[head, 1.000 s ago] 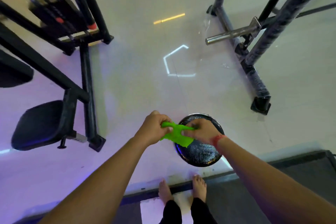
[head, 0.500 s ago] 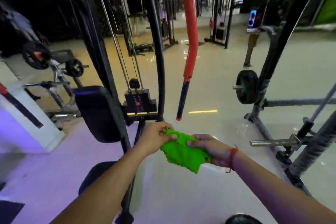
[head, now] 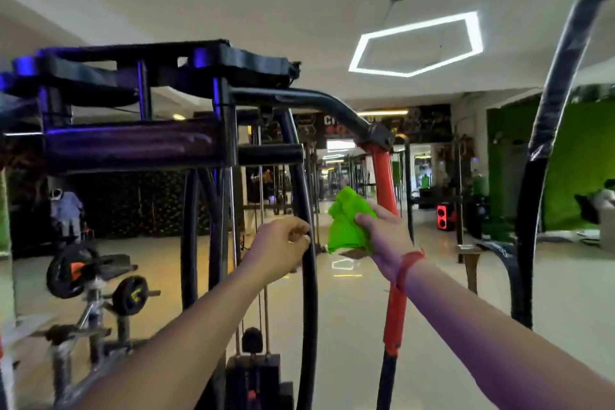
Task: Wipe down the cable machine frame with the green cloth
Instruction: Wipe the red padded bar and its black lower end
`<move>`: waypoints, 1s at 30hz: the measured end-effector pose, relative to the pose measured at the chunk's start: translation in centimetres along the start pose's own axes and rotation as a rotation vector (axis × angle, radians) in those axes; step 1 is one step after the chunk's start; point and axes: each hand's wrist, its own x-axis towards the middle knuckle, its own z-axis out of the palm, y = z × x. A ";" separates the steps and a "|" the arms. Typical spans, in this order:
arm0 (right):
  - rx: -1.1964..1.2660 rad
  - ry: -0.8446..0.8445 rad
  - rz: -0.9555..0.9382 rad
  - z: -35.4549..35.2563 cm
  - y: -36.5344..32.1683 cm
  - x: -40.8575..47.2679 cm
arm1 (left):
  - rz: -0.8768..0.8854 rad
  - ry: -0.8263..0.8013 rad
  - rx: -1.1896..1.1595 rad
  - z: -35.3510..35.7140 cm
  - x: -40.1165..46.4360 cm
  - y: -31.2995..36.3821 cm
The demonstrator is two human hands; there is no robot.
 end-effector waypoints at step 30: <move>-1.566 -0.067 -1.024 -1.8 -10.7 26.8 | 0.113 0.299 -0.785 8.6 30.1 2.7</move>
